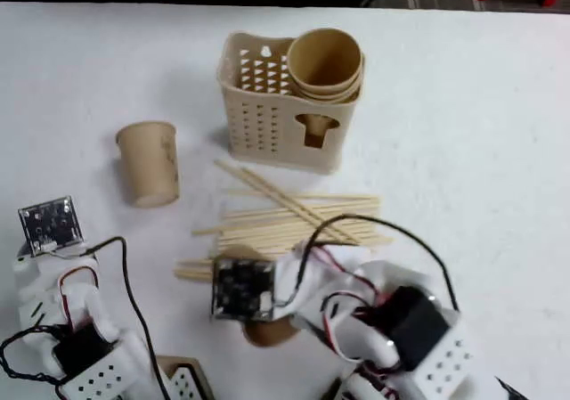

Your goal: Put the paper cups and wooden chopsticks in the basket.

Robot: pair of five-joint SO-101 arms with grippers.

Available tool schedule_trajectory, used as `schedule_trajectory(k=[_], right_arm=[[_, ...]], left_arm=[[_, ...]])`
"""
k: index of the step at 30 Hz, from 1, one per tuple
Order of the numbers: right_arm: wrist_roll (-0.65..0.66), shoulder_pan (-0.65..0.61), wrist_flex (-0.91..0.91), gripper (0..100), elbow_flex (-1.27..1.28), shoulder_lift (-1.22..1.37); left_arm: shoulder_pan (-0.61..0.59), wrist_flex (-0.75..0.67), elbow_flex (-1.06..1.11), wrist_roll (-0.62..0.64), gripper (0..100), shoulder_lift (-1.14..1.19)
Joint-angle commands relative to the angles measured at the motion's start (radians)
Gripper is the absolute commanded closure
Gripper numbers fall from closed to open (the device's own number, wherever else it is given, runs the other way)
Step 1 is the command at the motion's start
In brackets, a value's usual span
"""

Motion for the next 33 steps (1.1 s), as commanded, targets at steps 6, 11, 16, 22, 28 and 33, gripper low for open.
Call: schedule_trajectory(k=[6, 11, 16, 22, 28, 33], right_arm=[[-0.150, 0.111, -0.004, 98.0, -0.259, -0.012], [-0.169, 0.165, -0.024, 98.0, -0.365, -0.008], [-0.245, 0.269, -0.054, 97.9, -0.512, 0.113], [-0.377, 0.415, -0.096, 97.9, -0.833, 0.390], [-0.420, 0.503, -0.094, 97.8, -1.180, 0.682], [-0.465, 0.550, -0.094, 97.8, -1.355, 0.886]], left_arm=[[0.010, -0.023, -0.009, -0.005, 97, -0.010], [0.012, -0.021, -0.009, -0.005, 97, -0.010], [0.012, -0.021, -0.009, -0.002, 97, -0.010], [0.012, -0.021, -0.009, -0.002, 97, -0.010], [0.012, -0.021, -0.009, -0.003, 97, -0.010], [0.012, -0.021, -0.009, -0.003, 97, -0.010]])
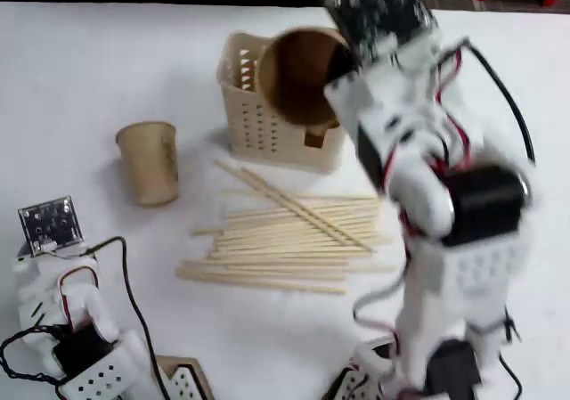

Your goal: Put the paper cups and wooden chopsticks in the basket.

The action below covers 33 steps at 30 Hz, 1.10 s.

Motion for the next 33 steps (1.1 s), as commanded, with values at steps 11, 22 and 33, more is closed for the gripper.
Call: schedule_trajectory(k=[11, 22, 33], right_arm=[[-0.077, 0.071, -0.013, 97.8, -0.219, 0.302], [-0.278, 0.088, -0.085, 81.5, -0.219, 0.331], [-0.339, 0.133, -0.259, 83.5, -0.199, 0.435]], left_arm=[[0.012, -0.021, -0.009, -0.003, 97, -0.010], [0.012, -0.021, -0.009, -0.003, 97, -0.010], [0.022, -0.034, 0.008, -0.005, 97, -0.010]])
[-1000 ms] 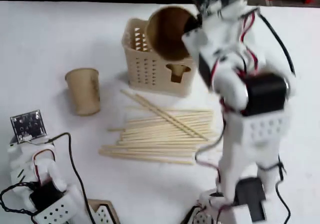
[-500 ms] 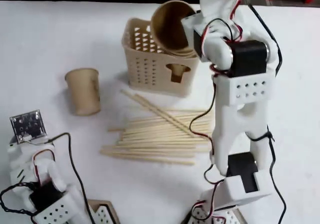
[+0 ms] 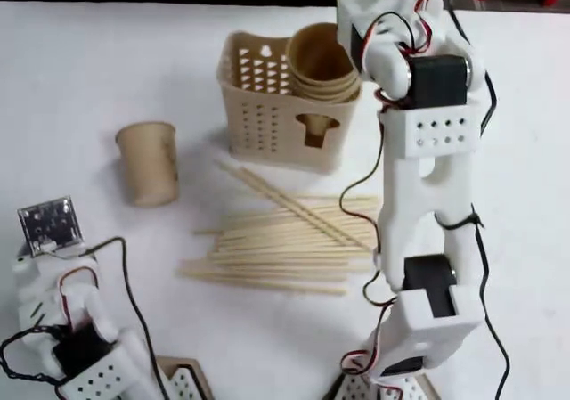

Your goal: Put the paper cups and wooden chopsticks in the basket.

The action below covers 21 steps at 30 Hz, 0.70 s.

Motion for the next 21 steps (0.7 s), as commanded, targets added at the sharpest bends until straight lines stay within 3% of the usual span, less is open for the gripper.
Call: schedule_trajectory(k=[1, 5, 9, 14, 21], right_arm=[[-0.006, 0.016, 0.015, 87.0, -0.014, -0.008], [0.112, 0.008, 0.142, 98.5, -0.009, 0.002], [0.164, 0.018, 0.245, 97.3, 0.087, 0.022], [0.186, 0.047, 0.147, 98.0, 0.281, 0.077], [0.199, 0.010, 0.166, 98.0, 0.204, -0.088]], left_arm=[[0.033, -0.035, 0.006, -0.006, 97, -0.010], [0.064, -0.032, 0.008, -0.006, 97, -0.010], [0.064, -0.032, 0.008, -0.006, 97, -0.010], [0.064, -0.032, 0.008, -0.006, 97, -0.010], [0.064, -0.034, 0.008, -0.006, 97, -0.010]])
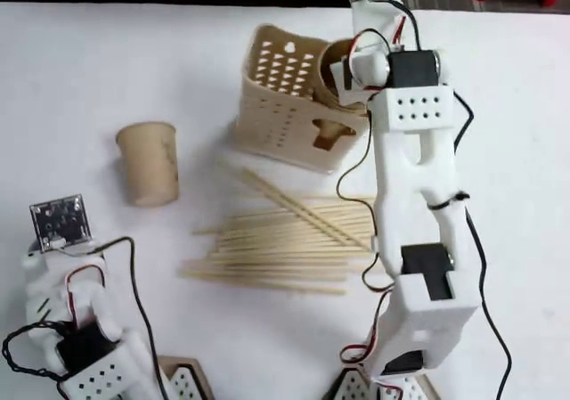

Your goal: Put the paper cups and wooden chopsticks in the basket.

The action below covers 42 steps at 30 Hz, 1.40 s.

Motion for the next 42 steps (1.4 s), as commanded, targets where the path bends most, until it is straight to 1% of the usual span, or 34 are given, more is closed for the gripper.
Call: schedule_trajectory(k=[1, 6, 10, 13, 16, 19, 21, 26, 29, 31, 35, 38, 42], right_arm=[[0.023, -0.036, 0.024, 98.0, -0.087, -0.174], [0.041, -0.119, 0.062, 98.0, -0.109, -0.329], [0.040, -0.185, 0.208, 98.0, -0.107, -0.392], [0.040, -0.220, 0.312, 98.0, -0.104, -0.403], [0.040, -0.225, 0.312, 98.0, -0.006, -0.430], [0.040, -0.240, 0.297, 98.0, 0.130, -0.483], [0.040, -0.246, 0.271, 98.0, 0.227, -0.532], [0.040, -0.240, 0.102, 98.0, 0.571, -0.687], [0.035, -0.223, -0.079, 98.0, 0.829, -0.796], [-0.006, -0.219, -0.213, 98.0, 0.991, -0.869], [-0.052, -0.189, -0.410, 98.0, 1.229, -1.018], [-0.086, -0.154, -0.487, 98.0, 1.333, -1.125], [-0.132, -0.102, -0.561, 98.0, 1.439, -1.248]], left_arm=[[0.012, -0.034, -0.009, -0.006, 97, -0.010], [0.012, -0.031, -0.014, -0.006, 97, -0.010], [0.012, -0.032, -0.018, -0.005, 96, -0.010], [0.012, -0.018, -0.032, 0.002, 88, -0.010], [0.024, -0.011, -0.034, 0.011, 80, -0.010], [0.076, 0.014, -0.052, 0.025, 77, -0.005], [0.120, 0.071, -0.101, 0.023, 77, -0.005], [0.200, 0.226, -0.282, 0.018, 74, -0.004], [0.243, 0.288, -0.353, -0.043, 74, 0.010], [0.255, 0.292, -0.370, -0.066, 74, 0.071], [0.265, 0.261, -0.446, -0.087, 73, 0.295], [0.285, 0.258, -0.548, -0.083, 68, 0.501], [0.315, 0.258, -0.712, -0.081, 65, 0.782]])
